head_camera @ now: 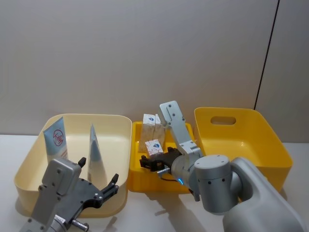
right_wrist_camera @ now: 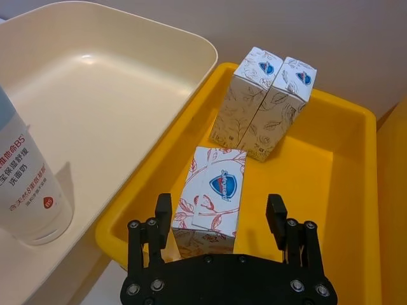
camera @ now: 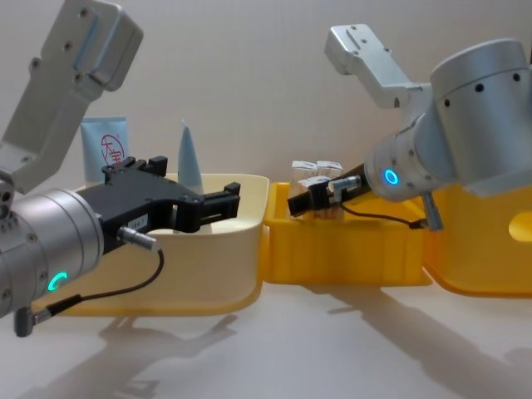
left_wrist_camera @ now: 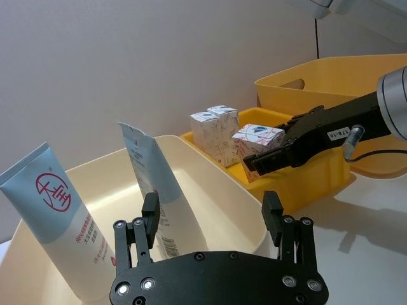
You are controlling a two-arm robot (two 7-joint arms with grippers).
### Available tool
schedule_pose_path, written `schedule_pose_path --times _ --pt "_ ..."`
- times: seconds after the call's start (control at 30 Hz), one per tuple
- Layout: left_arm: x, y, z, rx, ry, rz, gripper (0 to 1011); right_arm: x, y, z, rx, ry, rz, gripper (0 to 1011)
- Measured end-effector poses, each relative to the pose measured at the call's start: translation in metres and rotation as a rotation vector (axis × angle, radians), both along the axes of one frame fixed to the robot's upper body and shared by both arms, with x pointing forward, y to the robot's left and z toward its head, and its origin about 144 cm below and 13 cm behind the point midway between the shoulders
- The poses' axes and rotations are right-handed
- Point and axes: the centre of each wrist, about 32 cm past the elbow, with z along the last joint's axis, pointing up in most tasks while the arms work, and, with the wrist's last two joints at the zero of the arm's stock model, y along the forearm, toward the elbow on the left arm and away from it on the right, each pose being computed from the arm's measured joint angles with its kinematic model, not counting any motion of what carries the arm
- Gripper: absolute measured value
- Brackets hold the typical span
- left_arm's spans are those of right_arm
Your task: Bimanual collaborative sorting of washing and personal care products
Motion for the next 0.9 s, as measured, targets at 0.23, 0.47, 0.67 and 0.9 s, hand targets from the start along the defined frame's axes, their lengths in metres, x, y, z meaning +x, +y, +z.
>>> schedule_pose_path --times 0.23,0.47,0.67,0.9 --pt "0.0 0.0 0.0 0.0 0.0 0.0 1000 0.0008 0.0008 -0.001 0.006 -0.004 0.0 783" --pt "0.0 0.0 0.0 0.0 0.0 0.0 999 0.0012 0.0011 -0.0018 0.008 -0.005 -0.001 590" --pt "0.0 0.0 0.0 0.0 0.0 0.0 1000 0.0014 0.0013 -0.0023 0.01 -0.006 -0.001 411" --pt "0.0 0.0 0.0 0.0 0.0 0.0 1000 0.0016 0.0014 -0.0024 0.01 -0.007 -0.001 404"
